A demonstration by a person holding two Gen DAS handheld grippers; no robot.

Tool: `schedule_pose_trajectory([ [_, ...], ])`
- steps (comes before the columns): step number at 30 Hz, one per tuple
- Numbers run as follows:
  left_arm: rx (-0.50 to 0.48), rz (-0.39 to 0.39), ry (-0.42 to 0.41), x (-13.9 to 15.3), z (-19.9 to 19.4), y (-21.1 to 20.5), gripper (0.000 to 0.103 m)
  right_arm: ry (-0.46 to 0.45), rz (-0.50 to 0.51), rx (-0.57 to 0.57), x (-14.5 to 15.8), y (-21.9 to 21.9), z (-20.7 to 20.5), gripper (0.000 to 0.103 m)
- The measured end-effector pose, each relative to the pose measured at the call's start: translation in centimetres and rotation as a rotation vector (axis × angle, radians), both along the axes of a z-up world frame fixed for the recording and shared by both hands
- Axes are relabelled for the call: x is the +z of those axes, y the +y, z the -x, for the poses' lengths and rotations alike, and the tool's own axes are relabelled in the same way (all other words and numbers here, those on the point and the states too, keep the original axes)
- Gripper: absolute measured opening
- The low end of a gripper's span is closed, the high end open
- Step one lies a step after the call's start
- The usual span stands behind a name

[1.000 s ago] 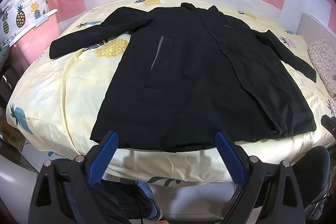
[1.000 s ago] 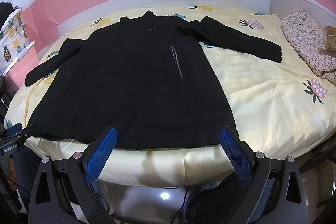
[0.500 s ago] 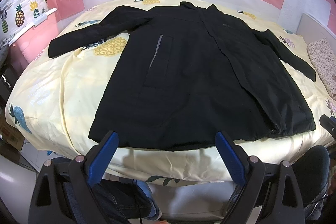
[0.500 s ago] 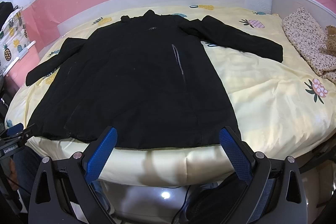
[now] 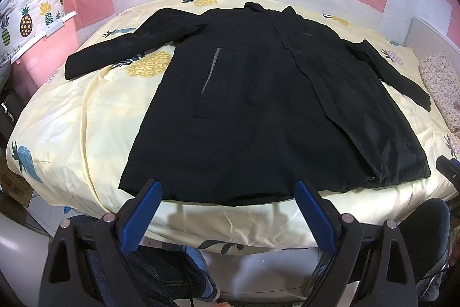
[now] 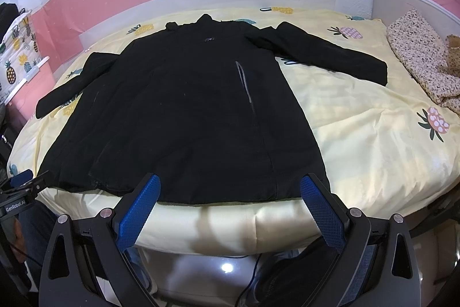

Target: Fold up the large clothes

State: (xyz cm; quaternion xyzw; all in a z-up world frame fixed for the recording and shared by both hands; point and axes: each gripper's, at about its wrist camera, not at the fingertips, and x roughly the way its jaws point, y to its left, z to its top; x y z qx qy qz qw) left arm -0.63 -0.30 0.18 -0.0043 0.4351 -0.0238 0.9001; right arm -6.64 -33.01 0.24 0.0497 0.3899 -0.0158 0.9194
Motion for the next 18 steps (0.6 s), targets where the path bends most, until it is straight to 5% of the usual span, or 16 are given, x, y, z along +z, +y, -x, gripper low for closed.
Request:
schedule_pose_trajectory([
  [18, -0.001, 0.010, 0.014, -0.21, -0.26, 0.15, 0.095, 0.005, -0.001, 0.007, 0.08, 0.26, -0.26, 0.098],
])
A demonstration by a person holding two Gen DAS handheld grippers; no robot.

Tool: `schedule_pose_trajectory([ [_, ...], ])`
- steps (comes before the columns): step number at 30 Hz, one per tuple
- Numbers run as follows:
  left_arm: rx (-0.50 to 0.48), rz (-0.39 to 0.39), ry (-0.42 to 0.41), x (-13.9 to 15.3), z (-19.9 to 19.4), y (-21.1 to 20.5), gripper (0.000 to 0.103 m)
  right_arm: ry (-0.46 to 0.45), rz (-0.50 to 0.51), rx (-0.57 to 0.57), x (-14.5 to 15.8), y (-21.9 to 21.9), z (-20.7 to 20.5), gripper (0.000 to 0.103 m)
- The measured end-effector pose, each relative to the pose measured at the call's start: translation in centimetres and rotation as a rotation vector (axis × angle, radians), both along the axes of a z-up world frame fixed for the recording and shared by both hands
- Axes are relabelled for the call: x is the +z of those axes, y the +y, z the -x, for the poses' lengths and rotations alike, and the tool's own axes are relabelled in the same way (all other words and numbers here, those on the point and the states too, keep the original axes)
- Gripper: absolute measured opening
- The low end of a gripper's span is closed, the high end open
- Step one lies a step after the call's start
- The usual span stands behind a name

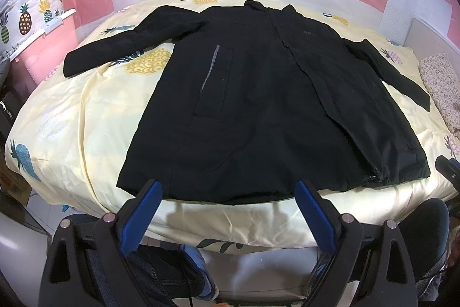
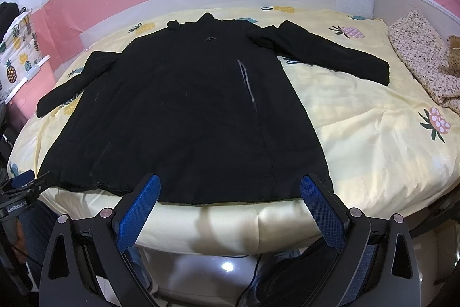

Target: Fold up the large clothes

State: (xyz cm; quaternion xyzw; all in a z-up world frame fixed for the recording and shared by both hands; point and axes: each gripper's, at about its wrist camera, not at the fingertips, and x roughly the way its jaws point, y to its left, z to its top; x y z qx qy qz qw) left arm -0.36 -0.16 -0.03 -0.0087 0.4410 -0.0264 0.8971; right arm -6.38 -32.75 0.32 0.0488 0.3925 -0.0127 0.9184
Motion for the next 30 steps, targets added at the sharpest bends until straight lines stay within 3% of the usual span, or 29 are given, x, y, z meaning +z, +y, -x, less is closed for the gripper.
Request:
schedule_pose_trajectory([
  [17, 0.008, -0.002, 0.015, -0.9, -1.7, 0.6, 0.095, -0.017, -0.029, 0.063, -0.3, 1.3, -2.3, 0.098],
  [30, 0.048, -0.020, 0.009, -1.4, -6.3, 3.6, 0.095, -0.011, 0.001, 0.169, -0.7, 4.7, -7.3, 0.098],
])
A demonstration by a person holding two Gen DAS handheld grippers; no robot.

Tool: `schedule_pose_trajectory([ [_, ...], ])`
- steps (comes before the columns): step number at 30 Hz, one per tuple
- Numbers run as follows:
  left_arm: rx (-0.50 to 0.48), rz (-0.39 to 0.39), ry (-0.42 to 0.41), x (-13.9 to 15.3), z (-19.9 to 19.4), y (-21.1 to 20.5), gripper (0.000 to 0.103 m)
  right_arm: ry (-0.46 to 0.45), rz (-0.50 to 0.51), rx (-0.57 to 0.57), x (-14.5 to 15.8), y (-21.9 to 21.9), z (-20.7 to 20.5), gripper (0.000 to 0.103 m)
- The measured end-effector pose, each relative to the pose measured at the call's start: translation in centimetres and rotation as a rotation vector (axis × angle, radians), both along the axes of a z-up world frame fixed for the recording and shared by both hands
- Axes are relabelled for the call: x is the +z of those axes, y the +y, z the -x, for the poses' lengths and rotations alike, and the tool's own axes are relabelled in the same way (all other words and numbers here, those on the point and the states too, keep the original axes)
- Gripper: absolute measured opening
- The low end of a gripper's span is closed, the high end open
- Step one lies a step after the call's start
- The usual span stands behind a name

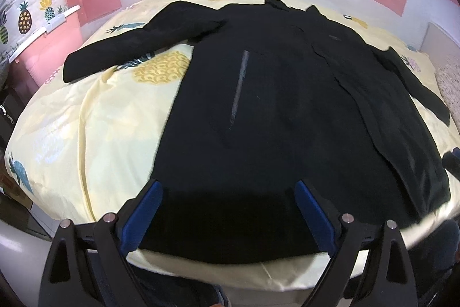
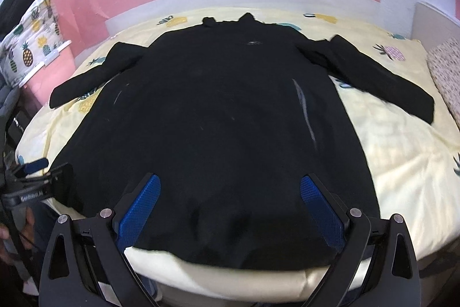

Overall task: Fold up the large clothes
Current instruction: 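Grasp the black coat sleeve with the left gripper and fold it across the body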

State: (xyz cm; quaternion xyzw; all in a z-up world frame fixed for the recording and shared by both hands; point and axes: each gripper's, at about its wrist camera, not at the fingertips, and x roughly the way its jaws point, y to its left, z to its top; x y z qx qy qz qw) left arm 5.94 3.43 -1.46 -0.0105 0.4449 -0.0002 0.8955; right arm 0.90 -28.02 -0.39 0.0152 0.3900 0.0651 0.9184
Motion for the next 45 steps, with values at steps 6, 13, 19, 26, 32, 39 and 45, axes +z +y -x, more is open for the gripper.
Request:
schedule_pose_trajectory([
  [6, 0.056, 0.040, -0.012, -0.2, -3.4, 3.1, 0.095, -0.012, 0.003, 0.053, 0.1, 1.7, -2.7, 0.098],
  [13, 0.146, 0.103, -0.035, -0.8, -7.4, 7.4, 0.095, -0.018, 0.004, 0.133, 0.2, 3.7, -6.0, 0.098],
  [19, 0.213, 0.094, -0.061, -1.0, -10.9, 10.6, 0.095, -0.002, 0.026, 0.156, -0.4, 4.6, -9.0, 0.098],
  [26, 0.284, 0.116, -0.068, -1.5, -14.9, 14.7, 0.095, 0.006, 0.049, 0.164, -0.8, 5.4, -12.0, 0.098],
  [32, 0.363, 0.160, -0.044, -2.5, -17.7, 18.5, 0.093, -0.010, 0.066, 0.191, -0.5, 6.5, -14.1, 0.098],
  [39, 0.456, 0.173, -0.034, -3.7, -20.2, 22.5, 0.089, -0.005, 0.072, 0.192, -0.9, 7.2, -16.4, 0.098],
  [45, 0.535, 0.231, -0.033, -4.9, -21.4, 25.6, 0.084, 0.010, 0.094, 0.188, -1.4, 7.1, -17.6, 0.098],
])
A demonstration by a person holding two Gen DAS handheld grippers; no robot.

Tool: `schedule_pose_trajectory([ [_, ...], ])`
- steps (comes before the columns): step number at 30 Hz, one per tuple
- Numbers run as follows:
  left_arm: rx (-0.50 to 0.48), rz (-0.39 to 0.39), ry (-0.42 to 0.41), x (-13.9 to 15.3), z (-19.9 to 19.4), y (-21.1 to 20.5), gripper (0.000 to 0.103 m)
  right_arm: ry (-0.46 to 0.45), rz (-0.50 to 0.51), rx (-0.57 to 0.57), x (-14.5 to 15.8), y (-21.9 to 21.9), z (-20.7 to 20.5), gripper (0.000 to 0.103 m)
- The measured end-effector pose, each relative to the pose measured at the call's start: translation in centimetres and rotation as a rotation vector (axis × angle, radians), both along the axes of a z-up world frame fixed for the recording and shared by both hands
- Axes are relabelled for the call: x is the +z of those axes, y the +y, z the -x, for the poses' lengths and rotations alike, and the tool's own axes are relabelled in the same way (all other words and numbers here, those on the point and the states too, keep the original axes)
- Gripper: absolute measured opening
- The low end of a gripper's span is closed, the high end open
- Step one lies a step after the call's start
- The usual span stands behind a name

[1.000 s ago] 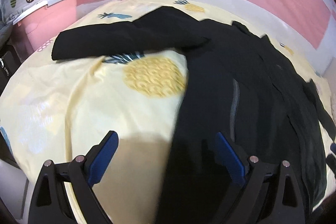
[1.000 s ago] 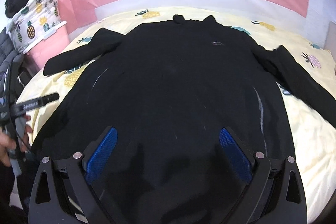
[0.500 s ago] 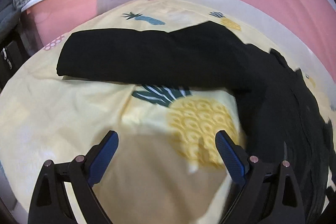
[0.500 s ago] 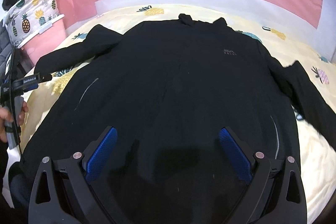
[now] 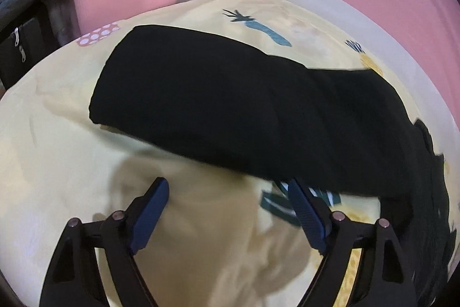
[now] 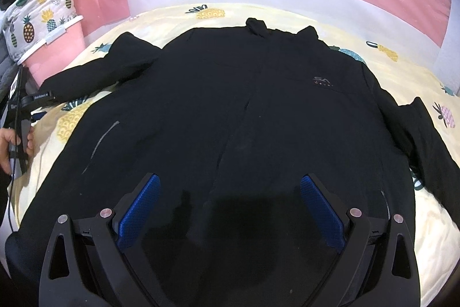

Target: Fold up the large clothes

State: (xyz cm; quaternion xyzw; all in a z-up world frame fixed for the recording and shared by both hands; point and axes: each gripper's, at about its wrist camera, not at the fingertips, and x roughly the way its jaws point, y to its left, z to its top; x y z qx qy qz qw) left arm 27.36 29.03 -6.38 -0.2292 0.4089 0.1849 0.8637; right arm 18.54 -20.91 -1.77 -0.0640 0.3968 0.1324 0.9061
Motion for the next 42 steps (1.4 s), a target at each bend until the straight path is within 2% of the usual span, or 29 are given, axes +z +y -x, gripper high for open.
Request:
schedule_pose_trajectory([
  [2, 0.014, 0.004, -0.006, -0.1, -0.4, 0.5, 0.081, 0.003, 0.002, -0.004, -0.2, -0.2, -0.3, 0.098],
  [5, 0.016, -0.019, -0.019, 0.0, -1.0, 0.8, 0.071, 0.010, 0.004, -0.007, -0.4, -0.5, -0.6, 0.098],
  [7, 0.020, -0.043, -0.016, 0.1, -1.5, 0.9, 0.055, 0.014, 0.002, -0.010, -0.6, -0.6, -0.7, 0.098],
  [8, 0.024, -0.044, -0.014, -0.1, -2.0, 1.1, 0.051, 0.016, 0.001, -0.011, -0.6, -0.7, -0.8, 0.098],
  [10, 0.034, -0.059, -0.006, 0.0, -2.5, 1.1, 0.035, 0.019, -0.003, -0.015, -0.7, -1.0, -0.8, 0.098],
  [11, 0.036, -0.069, -0.004, 0.1, -2.7, 1.1, 0.032, 0.019, -0.004, -0.017, -0.7, -1.1, -0.8, 0.098],
  [13, 0.034, -0.099, -0.004, 0.7, -2.9, 0.9, 0.016, 0.020, -0.008, -0.022, -0.8, -1.4, -0.8, 0.098],
  [15, 0.025, -0.120, -0.013, 1.6, -3.1, 0.6, 0.010, 0.020, -0.012, -0.026, -0.8, -1.9, -0.6, 0.098],
  [22, -0.071, -0.209, -0.128, 8.1, -3.0, -2.6, 0.006, 0.015, -0.050, -0.051, -0.4, -3.9, -0.1, 0.098],
  [31, -0.310, -0.290, -0.310, 17.6, -3.9, -13.2, 0.006, -0.009, -0.101, -0.107, 0.6, -7.5, 1.3, 0.098],
  [36, -0.452, -0.286, -0.363, 19.6, -5.2, -19.8, 0.006, -0.011, -0.112, -0.151, 0.8, -9.9, 1.8, 0.098],
  [42, -0.626, -0.257, -0.376, 18.7, -6.9, -27.6, 0.006, -0.012, -0.114, -0.200, 0.5, -12.2, 2.2, 0.098],
])
